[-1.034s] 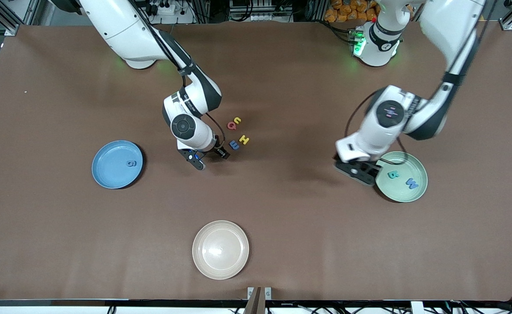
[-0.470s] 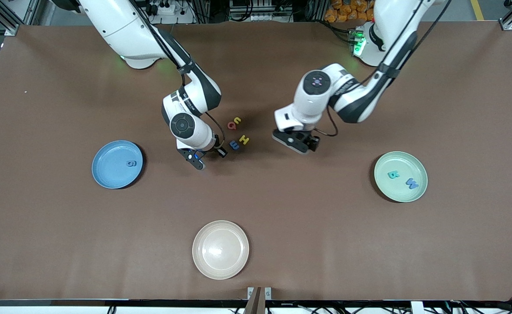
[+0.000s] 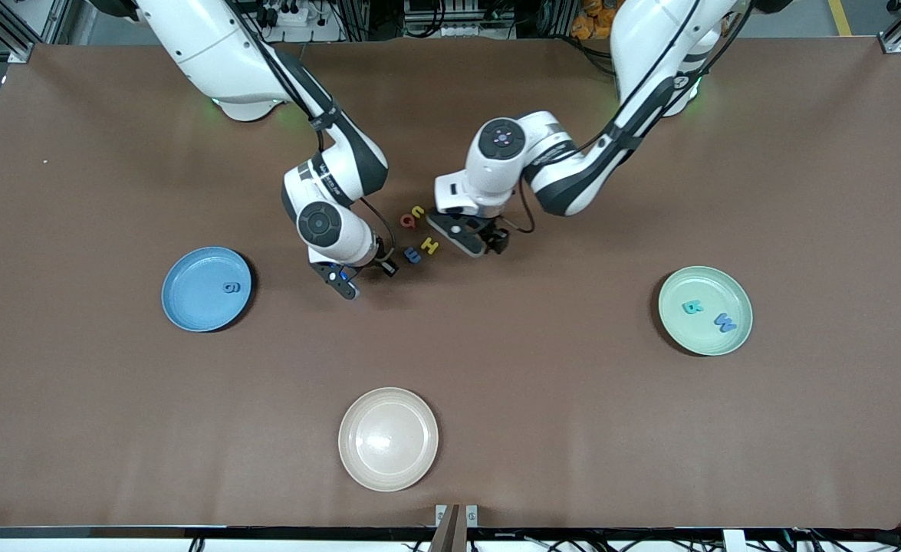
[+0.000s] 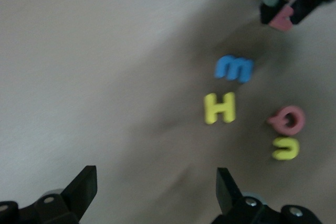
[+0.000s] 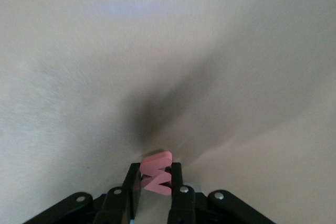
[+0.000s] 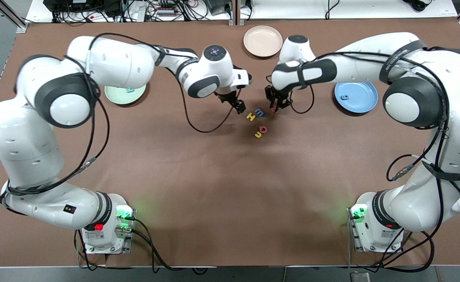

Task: Sort upper and lower case letters into plates
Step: 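Place the pink w on the blue plate while the left grasps yellow H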

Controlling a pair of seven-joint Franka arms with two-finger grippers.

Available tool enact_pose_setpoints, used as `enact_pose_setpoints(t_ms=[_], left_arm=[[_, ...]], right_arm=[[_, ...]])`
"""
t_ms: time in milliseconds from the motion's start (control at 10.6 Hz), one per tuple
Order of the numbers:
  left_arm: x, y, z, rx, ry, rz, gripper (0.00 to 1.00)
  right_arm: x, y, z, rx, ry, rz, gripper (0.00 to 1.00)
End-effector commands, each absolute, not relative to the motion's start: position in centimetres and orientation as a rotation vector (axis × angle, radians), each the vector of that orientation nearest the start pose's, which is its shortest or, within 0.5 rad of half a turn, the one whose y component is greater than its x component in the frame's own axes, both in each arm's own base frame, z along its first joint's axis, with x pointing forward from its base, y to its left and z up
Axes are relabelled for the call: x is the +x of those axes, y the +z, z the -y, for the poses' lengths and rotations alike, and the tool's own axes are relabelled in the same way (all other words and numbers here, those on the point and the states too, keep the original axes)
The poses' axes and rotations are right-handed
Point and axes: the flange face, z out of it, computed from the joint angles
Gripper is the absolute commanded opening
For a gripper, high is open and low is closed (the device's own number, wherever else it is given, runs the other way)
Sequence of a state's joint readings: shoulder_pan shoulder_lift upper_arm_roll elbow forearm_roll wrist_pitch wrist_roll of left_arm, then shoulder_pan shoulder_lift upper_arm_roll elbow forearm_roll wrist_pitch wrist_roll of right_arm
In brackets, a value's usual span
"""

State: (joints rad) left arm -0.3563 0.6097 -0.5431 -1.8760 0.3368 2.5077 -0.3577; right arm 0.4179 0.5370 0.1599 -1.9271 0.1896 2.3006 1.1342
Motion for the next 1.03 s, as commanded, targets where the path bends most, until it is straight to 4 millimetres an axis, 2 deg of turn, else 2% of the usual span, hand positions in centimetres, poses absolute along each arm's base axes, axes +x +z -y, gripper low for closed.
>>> enact_pose_setpoints(t_ms=[0, 94, 282, 470, 564, 658, 752, 940], left_arm=[[42.7, 23.6, 51.1, -3.099, -0.123, -1.14, 1.0], [42.7, 23.4, 51.4, -3.101, -0.122, -1.143, 1.0], [42.3, 23.4, 53.9, -3.112, -0.159, -1.192, 1.0], [42.5, 22.7, 56.3, -3.088, -0.221, -1.173, 0.98], [42.4, 21.8, 57.0, -3.083, -0.231, -1.136, 0.95], [42.6, 21.2, 56.8, -3.068, -0.231, -1.144, 0.93], [42.7, 21.0, 56.6, -3.059, -0.228, -1.154, 0.92], [42.2, 19.8, 56.7, -3.062, -0.199, -1.144, 0.82]], right_arm=[[53.8, 25.9, -26.8, -2.927, 0.495, -0.973, 0.0], [54.7, 27.1, -23.9, -2.932, 0.519, -0.925, 0.0], [56.0, 27.7, -18.1, -2.938, 0.584, -0.809, 0.0], [57.1, 28.2, -10.2, -2.931, 0.609, -0.678, 0.0], [57.2, 28.2, -7.1, -2.971, 0.616, -0.602, 0.0], [57.0, 27.8, -4.1, -3.072, 0.607, -0.533, 0.0], [57.2, 27.7, -1.9, -3.089, 0.599, -0.492, 0.0], [57.5, 26.7, 2.0, -3.121, 0.541, -0.41, 0.0]])
